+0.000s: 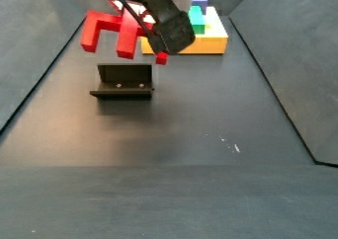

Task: Pick up the red object. Move up. Place the red object on the fixture. Regrasp the red object. Move to above the board. Insert the red object.
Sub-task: Place the red object on the fixture.

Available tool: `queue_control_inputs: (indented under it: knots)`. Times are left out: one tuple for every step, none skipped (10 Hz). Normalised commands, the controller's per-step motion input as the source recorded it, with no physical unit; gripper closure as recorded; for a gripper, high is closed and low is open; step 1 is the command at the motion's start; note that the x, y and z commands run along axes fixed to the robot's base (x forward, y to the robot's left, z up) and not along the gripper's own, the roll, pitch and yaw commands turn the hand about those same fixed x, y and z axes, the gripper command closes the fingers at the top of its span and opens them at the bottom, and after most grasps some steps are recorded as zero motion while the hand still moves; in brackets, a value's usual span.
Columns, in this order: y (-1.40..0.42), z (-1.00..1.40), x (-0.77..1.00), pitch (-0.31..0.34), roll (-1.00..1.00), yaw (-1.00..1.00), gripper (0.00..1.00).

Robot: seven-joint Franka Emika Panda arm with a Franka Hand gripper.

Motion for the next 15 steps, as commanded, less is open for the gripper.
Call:
queue_control_inputs:
  knots:
    - [0.0, -0.1, 0.0, 0.391, -0.75, 0.05, 1.0]
    - [0.0, -0.15, 0.0, 0.366, -0.69, 0.07, 1.0]
    - [-0.04, -0.21, 0.05, 0.337, -0.57, 0.07, 1.0]
    - [-0.06, -0.23, 0.17, 0.337, -0.34, 0.03, 1.0]
    - [0.0, -0.11, 0.19, 0.386, -0.2, 0.0, 1.0]
    - [0.0, -0.01, 0.28, 0.303, 0.0, 0.0, 1.0]
    - [0.0, 0.0, 0.1, 0.214, 0.13, 0.0, 1.0]
    - [0.0, 0.0, 0.07, 0.157, 0.21, 0.0, 1.0]
    - [0.0, -0.08, 0.28, 0.211, 0.32, 0.0, 1.0]
    - [0.04, -0.07, 0.34, 0.214, 0.33, 0.0, 1.0]
    - [0.1, 0.0, 0.32, 0.22, 0.24, 0.0, 1.0]
    - [0.07, 0.0, 0.16, 0.166, 0.2, 0.0, 1.0]
    - [0.0, -0.05, 0.0, 0.04, 0.13, 0.0, 1.0]
    - [0.0, 0.0, 0.0, 0.014, 0.01, 0.0, 1.0]
    - [0.0, -0.02, 0.0, 0.0, 0.04, 0.0, 1.0]
